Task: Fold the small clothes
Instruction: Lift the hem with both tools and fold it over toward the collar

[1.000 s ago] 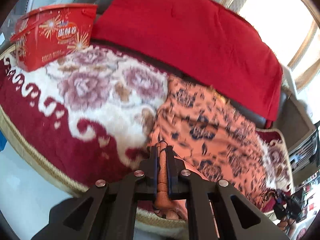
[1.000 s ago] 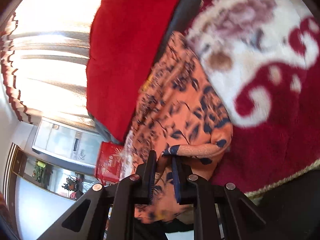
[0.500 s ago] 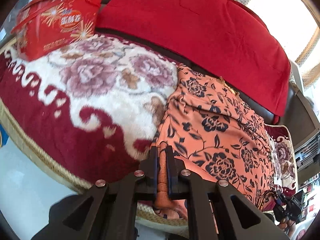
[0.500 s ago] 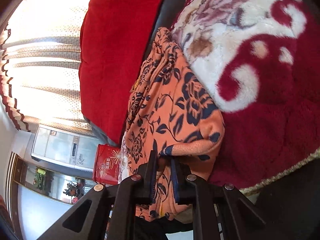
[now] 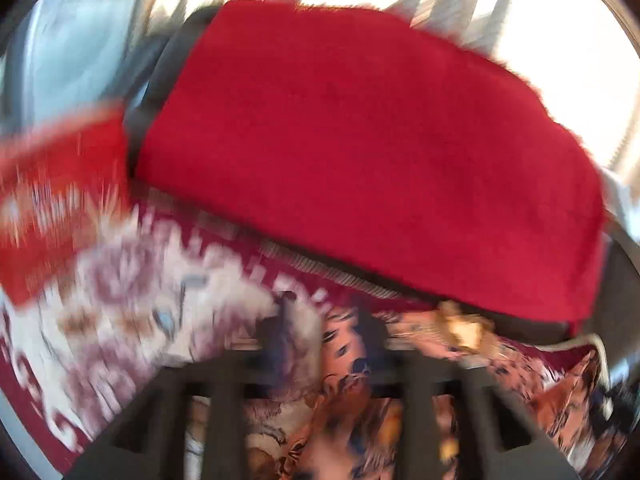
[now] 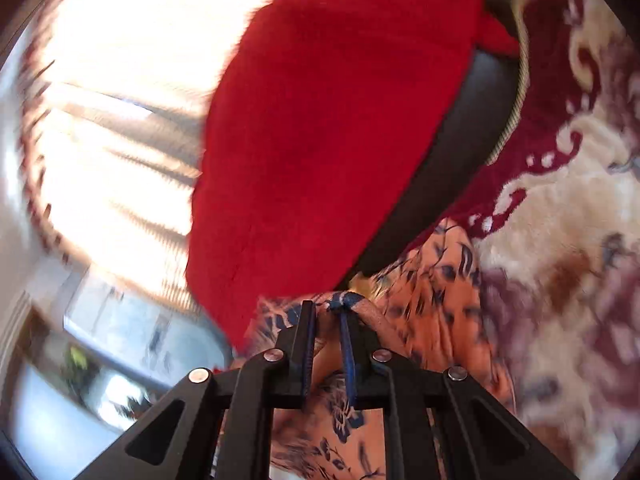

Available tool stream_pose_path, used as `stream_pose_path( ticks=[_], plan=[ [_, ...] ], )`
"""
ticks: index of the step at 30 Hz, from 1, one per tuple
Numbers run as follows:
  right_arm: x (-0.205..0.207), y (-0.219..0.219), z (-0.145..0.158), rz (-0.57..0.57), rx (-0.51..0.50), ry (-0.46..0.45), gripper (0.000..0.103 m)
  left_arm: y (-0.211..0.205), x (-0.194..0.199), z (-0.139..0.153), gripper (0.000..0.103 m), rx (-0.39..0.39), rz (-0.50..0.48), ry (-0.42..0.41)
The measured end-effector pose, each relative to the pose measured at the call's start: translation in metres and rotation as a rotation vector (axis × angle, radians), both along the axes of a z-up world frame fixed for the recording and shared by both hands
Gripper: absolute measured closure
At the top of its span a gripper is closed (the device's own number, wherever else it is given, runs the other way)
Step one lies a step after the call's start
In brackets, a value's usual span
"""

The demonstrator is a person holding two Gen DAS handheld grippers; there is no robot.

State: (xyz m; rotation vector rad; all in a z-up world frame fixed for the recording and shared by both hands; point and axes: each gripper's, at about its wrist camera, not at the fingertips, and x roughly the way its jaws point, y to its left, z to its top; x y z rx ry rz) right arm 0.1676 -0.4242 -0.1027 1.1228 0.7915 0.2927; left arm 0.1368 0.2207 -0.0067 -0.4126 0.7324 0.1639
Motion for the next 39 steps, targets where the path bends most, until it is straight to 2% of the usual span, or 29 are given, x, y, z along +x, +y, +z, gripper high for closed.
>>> stream_pose_path(
  ticks=[1, 2, 3, 4, 5, 7, 9, 11, 13, 15, 18, 20, 25, 29, 33, 36, 38, 39],
  plan=[
    [0.003, 0.002, -0.011, -0.023, -0.034, 0.077, 0.083, 0.006, 0.007, -0.022, 0.039, -0.042, 0.026, 0.07],
    [0.002, 0.008, -0.021, -0.005, -0.078, 0.122, 0.065, 0.009, 0.003, -0.038, 0.039, -0.069, 0.042, 0.103],
    [-0.004, 0.012, -0.026, 0.018, -0.098, 0.121, 0.041, 0.01, -0.005, -0.052, 0.039, -0.08, 0.042, 0.116],
    [-0.02, 0.016, -0.032, 0.03, -0.129, 0.107, 0.03, 0.01, -0.02, -0.066, 0.039, -0.067, 0.036, 0.118],
    [-0.032, 0.018, -0.034, 0.032, -0.165, 0.105, 0.024, 0.008, -0.033, -0.073, 0.039, -0.043, 0.032, 0.119],
    [-0.063, 0.023, -0.047, 0.08, -0.257, 0.135, 0.024, 0.004, -0.061, -0.093, 0.039, 0.02, 0.019, 0.142],
    [-0.086, 0.024, -0.052, 0.112, -0.289, 0.104, 0.025, -0.002, -0.083, -0.113, 0.039, 0.054, -0.043, 0.181],
    [-0.1, 0.028, -0.043, 0.131, -0.367, 0.086, 0.025, -0.01, -0.092, -0.122, 0.039, 0.1, -0.09, 0.193],
    [-0.101, 0.028, -0.032, 0.127, -0.397, 0.063, 0.025, -0.014, -0.093, -0.124, 0.039, 0.146, -0.113, 0.184],
    [-0.092, 0.029, -0.017, 0.123, -0.432, 0.038, 0.025, -0.009, -0.086, -0.117, 0.039, 0.116, -0.109, 0.165],
    [-0.071, 0.027, -0.007, 0.113, -0.458, 0.027, 0.025, 0.004, -0.062, -0.106, 0.039, -0.006, -0.113, 0.116],
    [-0.055, 0.026, -0.006, 0.105, -0.481, 0.037, 0.025, 0.008, -0.04, -0.099, 0.039, -0.039, -0.126, 0.097],
    [-0.021, 0.027, -0.012, 0.125, -0.526, 0.062, 0.025, -0.006, 0.019, -0.095, 0.039, -0.049, -0.222, 0.128],
    [0.003, 0.026, -0.02, 0.157, -0.586, 0.084, 0.025, -0.009, 0.056, -0.11, 0.039, -0.048, -0.218, 0.184],
    [0.027, 0.028, -0.027, 0.18, -0.649, 0.1, 0.025, -0.011, 0.066, -0.122, 0.039, -0.069, -0.214, 0.208],
    [0.043, 0.035, -0.028, 0.209, -0.704, 0.087, 0.026, -0.015, 0.069, -0.124, 0.039, -0.04, -0.225, 0.195],
    [0.053, 0.041, -0.03, 0.233, -0.745, 0.086, 0.029, -0.017, 0.071, -0.124, 0.047, -0.008, -0.23, 0.179],
    [0.058, 0.045, -0.033, 0.248, -0.762, 0.095, 0.039, -0.018, 0.073, -0.125, 0.059, -0.008, -0.234, 0.182]
  ],
)
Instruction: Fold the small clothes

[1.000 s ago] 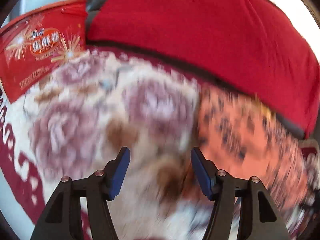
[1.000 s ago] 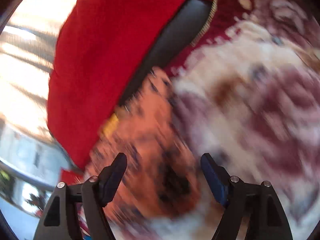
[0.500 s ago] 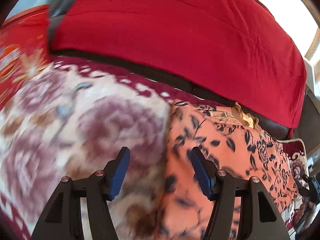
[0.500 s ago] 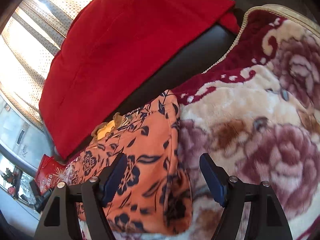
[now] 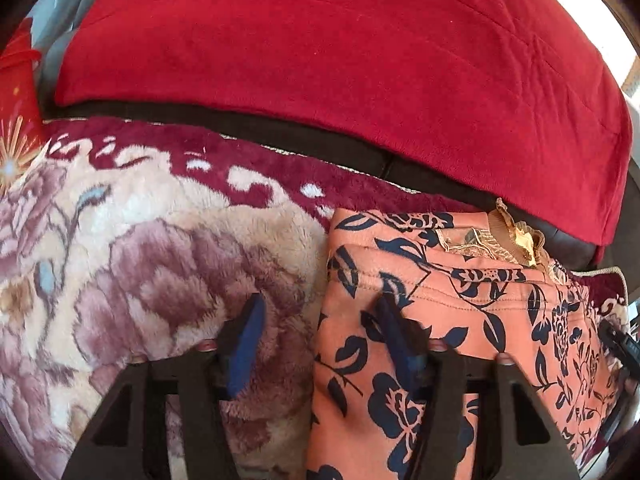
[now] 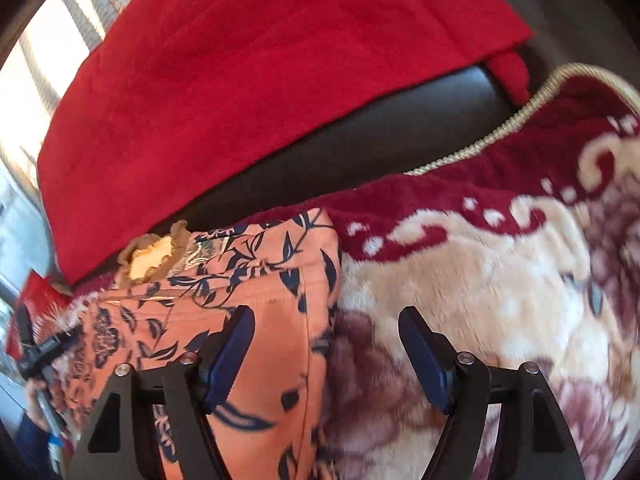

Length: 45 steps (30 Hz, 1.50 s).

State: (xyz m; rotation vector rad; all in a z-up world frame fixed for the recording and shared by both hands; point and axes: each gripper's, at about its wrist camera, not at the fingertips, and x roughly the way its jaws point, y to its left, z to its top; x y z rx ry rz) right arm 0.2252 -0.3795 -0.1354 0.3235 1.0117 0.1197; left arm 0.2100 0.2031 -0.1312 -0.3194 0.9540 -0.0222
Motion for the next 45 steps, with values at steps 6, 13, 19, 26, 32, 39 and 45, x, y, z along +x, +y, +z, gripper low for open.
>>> stream_pose_path(
  ticks=[6, 13, 19, 26, 32, 39, 45],
  plan=[
    [0.008, 0.016, -0.002, 0.07, -0.036, 0.04, 0.091, -0.009, 0.006, 0.009, 0.1, 0.039, -0.023, -0.023],
    [-0.007, 0.009, 0.054, 0.054, -0.082, -0.116, 0.095, -0.008, -0.024, 0.082, 0.101, 0.087, -0.029, -0.249],
    [0.026, 0.014, 0.075, 0.034, -0.092, -0.164, 0.095, -0.002, 0.001, 0.111, 0.103, 0.113, 0.015, -0.318],
    [0.051, 0.022, -0.011, 0.022, -0.049, 0.039, 0.091, 0.013, 0.031, 0.023, 0.099, 0.005, 0.033, -0.032],
    [0.027, 0.0, 0.002, 0.001, 0.014, -0.001, 0.066, 0.031, 0.012, 0.021, 0.033, -0.006, 0.038, -0.09],
    [0.035, -0.004, -0.006, -0.01, 0.042, 0.02, 0.037, -0.004, 0.043, 0.003, 0.036, 0.048, -0.086, 0.022],
    [0.036, 0.027, 0.009, 0.084, -0.119, -0.012, 0.095, -0.021, 0.036, 0.033, 0.098, 0.117, -0.097, -0.1]
  ],
)
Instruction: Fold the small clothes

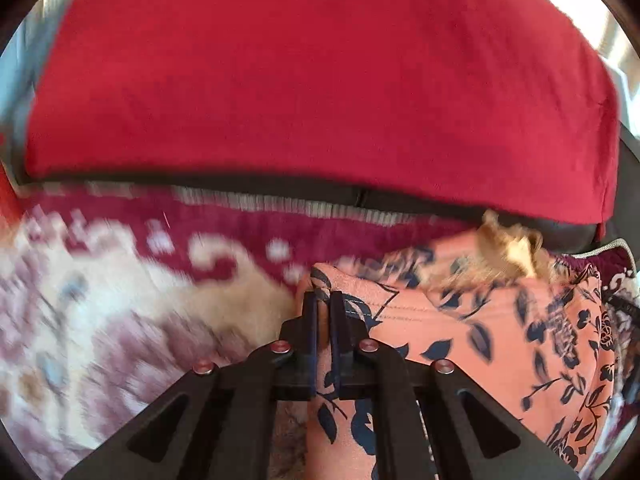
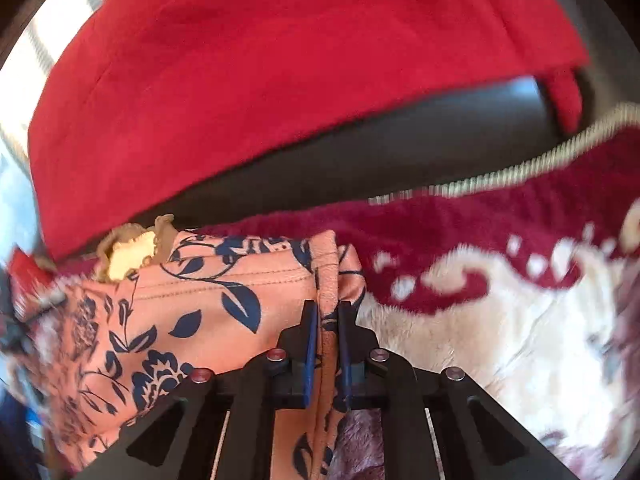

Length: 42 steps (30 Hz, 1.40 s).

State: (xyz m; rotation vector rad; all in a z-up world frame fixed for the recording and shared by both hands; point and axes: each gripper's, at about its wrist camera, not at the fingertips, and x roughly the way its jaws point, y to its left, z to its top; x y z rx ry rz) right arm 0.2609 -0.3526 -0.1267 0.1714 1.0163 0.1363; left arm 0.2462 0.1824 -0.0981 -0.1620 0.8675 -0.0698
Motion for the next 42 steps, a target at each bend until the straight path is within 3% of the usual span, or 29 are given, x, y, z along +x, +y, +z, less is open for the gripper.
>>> stream_pose_path(
  ticks=[3, 6, 9, 11, 13, 15, 16, 19, 23, 24, 28, 31, 33, 36, 37, 38, 39, 40, 42],
  plan=[
    [0.003, 0.0, 0.018, -0.022, -0.055, -0.064, 0.096, 0.004, 0.001, 0.019, 0.098, 0.012, 0.039, -0.08],
    [0.021, -0.011, 0.002, -0.089, -0.075, -0.013, 0.097, 0.004, 0.018, -0.003, 0.098, 0.027, 0.058, -0.007],
    [0.022, -0.018, -0.024, -0.111, -0.011, 0.076, 0.095, 0.001, 0.024, -0.037, 0.092, 0.051, 0.056, 0.113],
    [0.002, -0.023, -0.018, -0.14, 0.03, 0.047, 0.092, 0.008, 0.014, -0.035, 0.088, 0.027, 0.093, 0.08],
    [-0.017, -0.027, -0.01, -0.129, 0.057, 0.042, 0.072, 0.016, 0.001, -0.026, 0.078, -0.011, 0.12, 0.07],
    [-0.036, -0.03, 0.0, -0.117, 0.042, 0.024, 0.028, 0.022, -0.013, -0.016, 0.068, -0.005, 0.149, 0.052],
    [-0.049, -0.035, 0.007, -0.132, 0.05, 0.002, 0.027, 0.027, -0.026, -0.009, 0.066, -0.005, 0.171, 0.03],
    [-0.099, -0.052, 0.019, -0.188, 0.264, -0.008, 0.027, 0.035, -0.068, 0.001, 0.039, -0.079, 0.166, 0.003],
    [-0.174, -0.044, 0.014, -0.25, 0.533, -0.014, 0.027, 0.035, -0.155, 0.004, 0.028, -0.239, 0.196, -0.048],
    [-0.192, -0.033, 0.008, -0.262, 0.582, -0.003, 0.023, 0.032, -0.176, 0.002, 0.019, -0.291, 0.227, -0.065],
    [-0.205, 0.008, -0.025, -0.249, 0.665, 0.094, 0.023, 0.009, -0.206, -0.018, 0.013, -0.415, 0.315, -0.09],
    [-0.186, 0.018, -0.03, -0.329, 0.675, 0.042, 0.017, -0.014, -0.18, -0.042, 0.013, -0.397, 0.347, -0.012],
    [-0.169, 0.017, -0.035, -0.418, 0.719, 0.068, 0.017, -0.022, -0.168, -0.051, 0.012, -0.365, 0.383, 0.035],
    [-0.146, 0.022, -0.04, -0.458, 0.672, 0.058, 0.018, -0.023, -0.151, -0.056, 0.011, -0.339, 0.452, 0.02],
    [-0.14, 0.022, -0.041, -0.475, 0.656, 0.048, 0.021, -0.018, -0.145, -0.055, 0.02, -0.371, 0.478, 0.007],
    [-0.133, 0.021, -0.042, -0.481, 0.639, 0.062, 0.05, -0.012, -0.138, -0.056, 0.042, -0.395, 0.501, 0.028],
    [-0.124, 0.021, -0.047, -0.468, 0.66, 0.091, 0.09, -0.006, -0.13, -0.057, 0.081, -0.416, 0.511, 0.063],
    [-0.118, 0.018, -0.051, -0.481, 0.696, 0.125, 0.09, -0.001, -0.118, -0.056, 0.083, -0.477, 0.485, 0.123],
    [-0.114, 0.016, -0.036, -0.473, 0.691, 0.108, 0.091, 0.0, -0.117, -0.034, 0.084, -0.454, 0.464, 0.089]
  ],
)
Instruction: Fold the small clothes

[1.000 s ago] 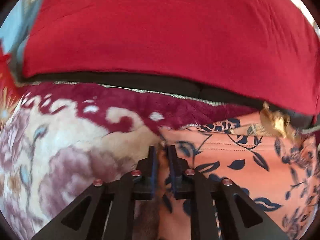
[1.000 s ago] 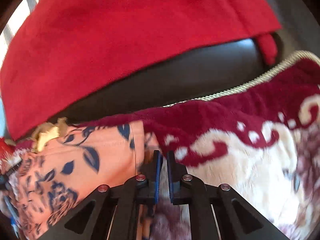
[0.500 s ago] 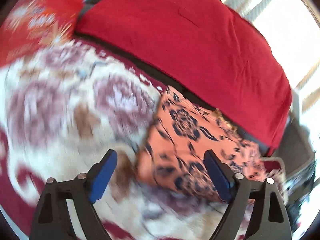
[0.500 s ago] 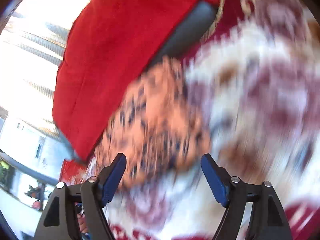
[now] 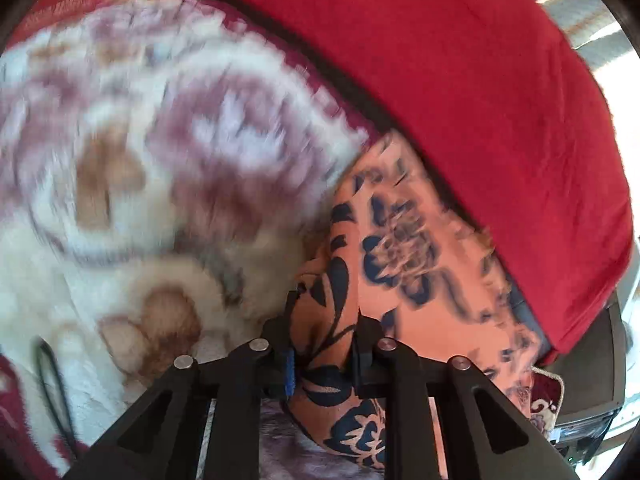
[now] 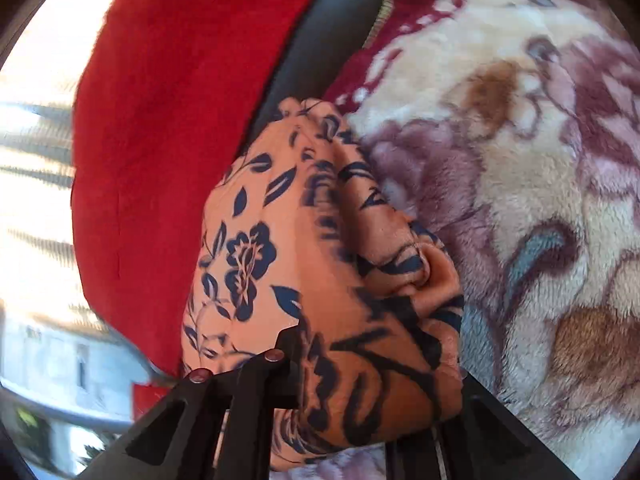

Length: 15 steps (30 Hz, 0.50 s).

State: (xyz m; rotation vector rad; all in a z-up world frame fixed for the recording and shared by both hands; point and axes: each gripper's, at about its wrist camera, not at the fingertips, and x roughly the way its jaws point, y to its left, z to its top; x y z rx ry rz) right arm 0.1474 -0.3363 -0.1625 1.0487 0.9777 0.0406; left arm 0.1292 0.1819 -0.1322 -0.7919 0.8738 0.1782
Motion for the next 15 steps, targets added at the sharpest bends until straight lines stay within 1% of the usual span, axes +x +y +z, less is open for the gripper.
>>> stream_pose_path(
  ticks=[1, 2, 5, 7, 8, 9, 10, 11, 12, 13, 14, 15],
  plan=[
    [-0.001, 0.003, 0.025, 0.02, -0.041, -0.053, 0.092, -0.004, -0.01, 0.028, 0.084, 0.055, -0.019, -0.067],
    [-0.005, 0.003, 0.044, 0.032, -0.059, -0.092, 0.094, -0.006, -0.019, 0.048, 0.084, 0.08, -0.028, -0.119],
    [-0.025, 0.003, 0.106, 0.065, -0.139, -0.217, 0.095, -0.012, -0.065, 0.101, 0.084, 0.13, -0.03, -0.246],
    [-0.048, -0.003, 0.128, 0.074, -0.16, -0.256, 0.095, -0.014, -0.099, 0.118, 0.084, 0.131, -0.039, -0.292],
    [-0.064, -0.007, 0.133, 0.077, -0.156, -0.265, 0.095, -0.014, -0.113, 0.118, 0.083, 0.13, -0.042, -0.295],
    [-0.079, -0.011, 0.134, 0.082, -0.162, -0.268, 0.095, -0.017, -0.133, 0.112, 0.083, 0.131, -0.049, -0.291],
    [-0.102, -0.01, 0.128, 0.099, -0.199, -0.256, 0.094, -0.018, -0.151, 0.098, 0.08, 0.129, -0.065, -0.274],
    [-0.115, -0.011, 0.118, 0.115, -0.222, -0.234, 0.09, -0.018, -0.163, 0.085, 0.075, 0.129, -0.067, -0.256],
    [-0.13, -0.011, 0.104, 0.146, -0.235, -0.194, 0.082, -0.016, -0.173, 0.066, 0.064, 0.14, -0.066, -0.228],
    [-0.147, -0.013, 0.079, 0.182, -0.241, -0.127, 0.077, -0.013, -0.179, 0.043, 0.052, 0.171, -0.067, -0.168],
    [-0.161, -0.018, 0.047, 0.201, -0.241, -0.018, 0.069, -0.004, -0.183, 0.012, 0.052, 0.185, -0.056, -0.052],
    [-0.173, -0.026, 0.02, 0.198, -0.211, 0.076, 0.069, 0.007, -0.186, -0.004, 0.052, 0.163, -0.033, 0.013]
  ],
)
